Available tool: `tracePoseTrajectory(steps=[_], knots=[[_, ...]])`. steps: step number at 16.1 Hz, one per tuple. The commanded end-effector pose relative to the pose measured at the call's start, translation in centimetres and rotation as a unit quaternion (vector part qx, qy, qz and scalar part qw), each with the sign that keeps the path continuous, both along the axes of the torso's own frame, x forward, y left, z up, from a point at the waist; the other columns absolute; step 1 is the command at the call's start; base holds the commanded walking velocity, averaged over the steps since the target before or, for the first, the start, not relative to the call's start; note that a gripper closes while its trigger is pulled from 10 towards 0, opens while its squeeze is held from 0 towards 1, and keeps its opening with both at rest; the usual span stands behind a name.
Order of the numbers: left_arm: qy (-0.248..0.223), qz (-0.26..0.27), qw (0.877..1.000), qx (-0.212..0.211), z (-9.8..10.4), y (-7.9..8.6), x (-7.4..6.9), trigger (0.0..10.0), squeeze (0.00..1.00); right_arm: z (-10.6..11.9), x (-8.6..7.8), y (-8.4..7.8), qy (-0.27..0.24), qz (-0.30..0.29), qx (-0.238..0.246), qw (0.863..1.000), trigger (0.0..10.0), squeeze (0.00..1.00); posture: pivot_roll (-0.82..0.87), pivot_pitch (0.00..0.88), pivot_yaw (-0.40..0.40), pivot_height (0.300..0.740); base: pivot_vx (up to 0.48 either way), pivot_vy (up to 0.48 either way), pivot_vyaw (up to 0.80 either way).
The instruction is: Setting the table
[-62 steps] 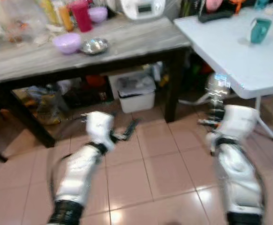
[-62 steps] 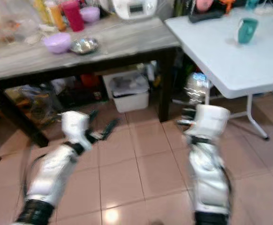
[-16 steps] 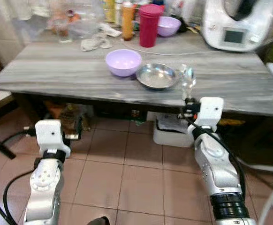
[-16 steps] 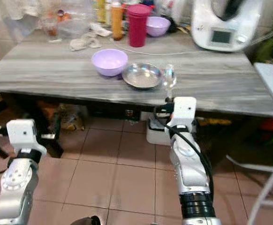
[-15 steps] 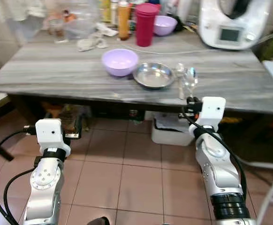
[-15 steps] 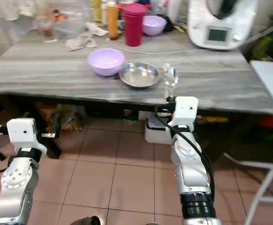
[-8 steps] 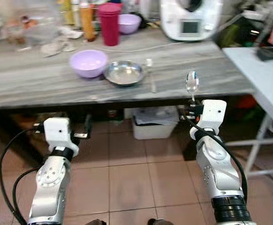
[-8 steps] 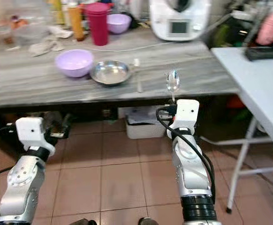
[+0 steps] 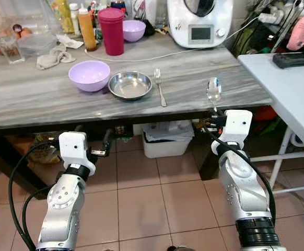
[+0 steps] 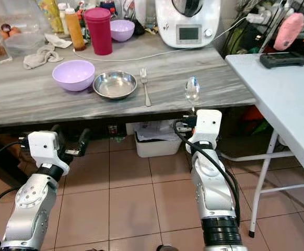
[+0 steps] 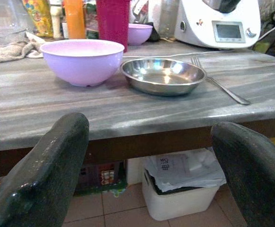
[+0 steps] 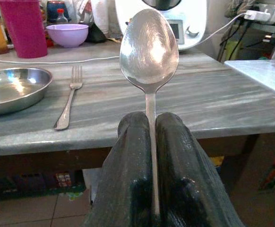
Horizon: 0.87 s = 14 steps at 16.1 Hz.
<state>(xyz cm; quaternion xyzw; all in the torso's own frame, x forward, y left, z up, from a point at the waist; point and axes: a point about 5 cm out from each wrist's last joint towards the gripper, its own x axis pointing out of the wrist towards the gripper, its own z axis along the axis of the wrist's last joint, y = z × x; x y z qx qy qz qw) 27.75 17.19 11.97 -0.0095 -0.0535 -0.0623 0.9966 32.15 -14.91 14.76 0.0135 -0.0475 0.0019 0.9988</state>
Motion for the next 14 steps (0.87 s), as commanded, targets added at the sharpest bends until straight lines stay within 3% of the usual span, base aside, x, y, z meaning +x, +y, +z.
tracePoseTrajectory(steps=[1,9,14], knots=[[0.0,0.0,1.0,0.003,0.14,0.14,0.14,10.0,0.0,0.6,0.24,0.0,-0.013,-0.001,0.001,1.0,10.0,0.0,-0.12,0.061,0.003,0.74,0.0,0.0,0.0],[-0.006,-0.039,0.999,-0.004,0.52,-0.59,0.22,10.0,0.0,0.45,-0.25,-0.05,-0.018,-0.008,0.004,1.0,10.0,0.0,-0.13,0.071,0.024,0.74,0.0,0.0,0.0],[-0.002,-0.05,0.999,-0.005,0.36,-0.81,-0.03,10.0,0.0,0.4,-0.43,-0.21,-0.017,-0.011,0.004,1.0,10.0,0.0,-0.14,0.081,0.03,0.74,0.307,0.0,0.0]])
